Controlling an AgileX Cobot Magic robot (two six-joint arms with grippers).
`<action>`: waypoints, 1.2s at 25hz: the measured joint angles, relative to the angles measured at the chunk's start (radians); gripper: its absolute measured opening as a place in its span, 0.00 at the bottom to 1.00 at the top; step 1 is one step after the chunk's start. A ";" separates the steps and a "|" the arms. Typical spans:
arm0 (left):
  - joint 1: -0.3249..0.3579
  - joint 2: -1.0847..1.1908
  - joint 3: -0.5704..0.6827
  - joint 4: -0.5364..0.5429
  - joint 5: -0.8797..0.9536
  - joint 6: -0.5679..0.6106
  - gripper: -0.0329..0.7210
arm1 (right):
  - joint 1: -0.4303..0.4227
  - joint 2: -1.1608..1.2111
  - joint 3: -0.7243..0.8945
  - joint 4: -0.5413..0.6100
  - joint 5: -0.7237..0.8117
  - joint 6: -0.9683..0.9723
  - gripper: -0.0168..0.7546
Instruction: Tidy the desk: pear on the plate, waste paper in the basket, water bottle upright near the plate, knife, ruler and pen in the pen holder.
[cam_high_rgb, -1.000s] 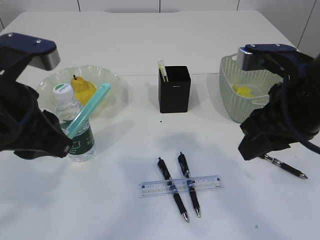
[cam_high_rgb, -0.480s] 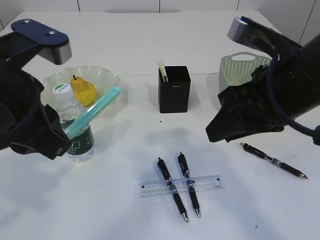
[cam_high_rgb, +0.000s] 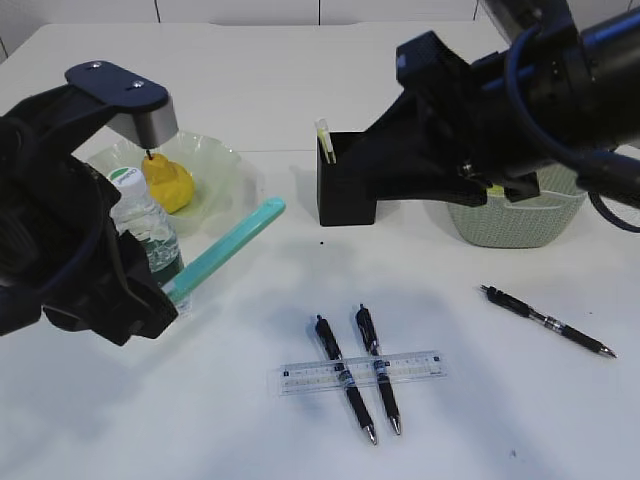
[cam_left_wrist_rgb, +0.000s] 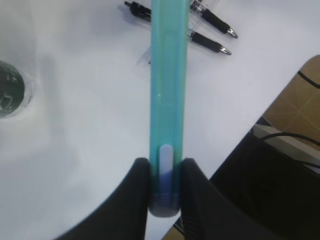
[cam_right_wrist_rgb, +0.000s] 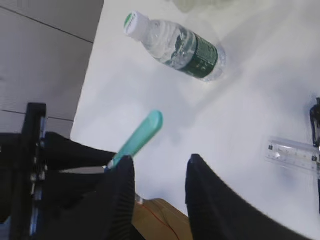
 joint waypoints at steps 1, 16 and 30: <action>0.000 0.000 0.000 -0.010 -0.002 0.013 0.20 | 0.000 0.000 0.000 0.021 -0.010 -0.003 0.36; 0.000 0.035 -0.010 -0.064 -0.082 0.035 0.20 | 0.000 0.085 0.000 0.327 0.003 -0.101 0.47; 0.000 0.089 -0.134 -0.109 -0.002 0.085 0.20 | 0.000 0.087 0.000 0.370 -0.013 -0.108 0.48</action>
